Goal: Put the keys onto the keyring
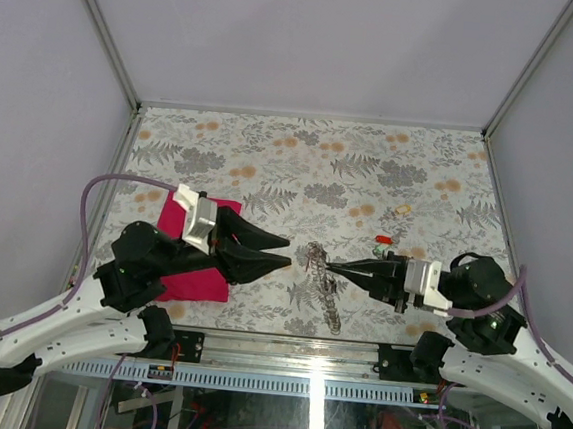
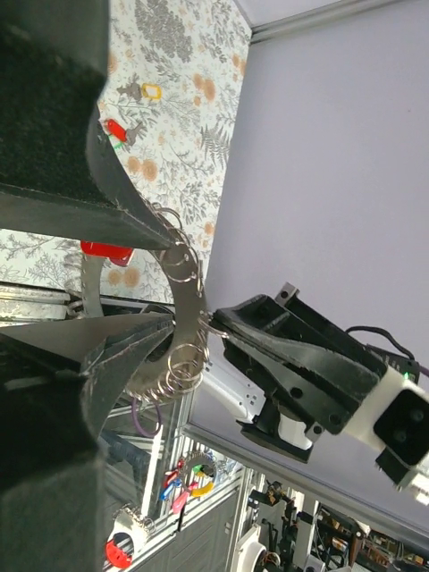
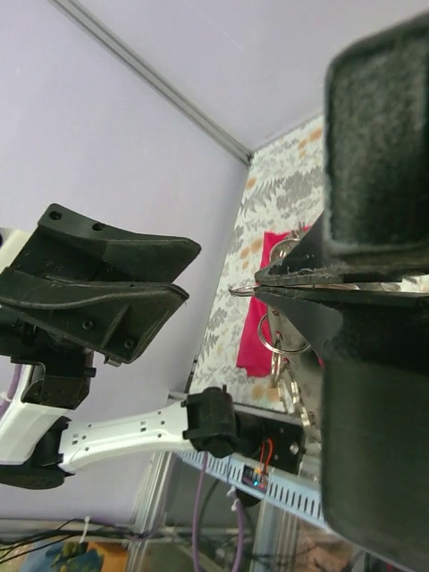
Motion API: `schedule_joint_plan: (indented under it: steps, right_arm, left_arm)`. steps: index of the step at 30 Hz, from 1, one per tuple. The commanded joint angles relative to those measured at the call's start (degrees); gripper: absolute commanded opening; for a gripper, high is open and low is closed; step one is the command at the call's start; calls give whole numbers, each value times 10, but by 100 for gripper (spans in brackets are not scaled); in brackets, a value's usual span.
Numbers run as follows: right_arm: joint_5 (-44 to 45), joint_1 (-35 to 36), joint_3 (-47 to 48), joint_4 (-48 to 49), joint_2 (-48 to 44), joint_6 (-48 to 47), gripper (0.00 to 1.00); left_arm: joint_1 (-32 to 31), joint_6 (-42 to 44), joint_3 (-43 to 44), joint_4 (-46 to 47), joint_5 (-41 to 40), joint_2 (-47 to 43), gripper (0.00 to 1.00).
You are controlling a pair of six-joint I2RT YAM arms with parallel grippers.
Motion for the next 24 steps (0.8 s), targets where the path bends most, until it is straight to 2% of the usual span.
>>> schedule_joint_plan:
  steps: [1,8,16,24]
  right_arm:
    - [10,4,-16,21,-30,-87,0]
    - [17,4,-50,-7,-82,-166,0]
    - [62,4,-47,-113,-123,-207,0]
    - [155,5,37,-255,-115,-138,0]
  left_arm:
    - [0,-15,17,15,-18,23,36]
    - [0,-22,34,-2,-51,61,36]
    - [0,-44,43,-11,-106,113,37]
    - [17,-86,77,-25,-160,224,37]
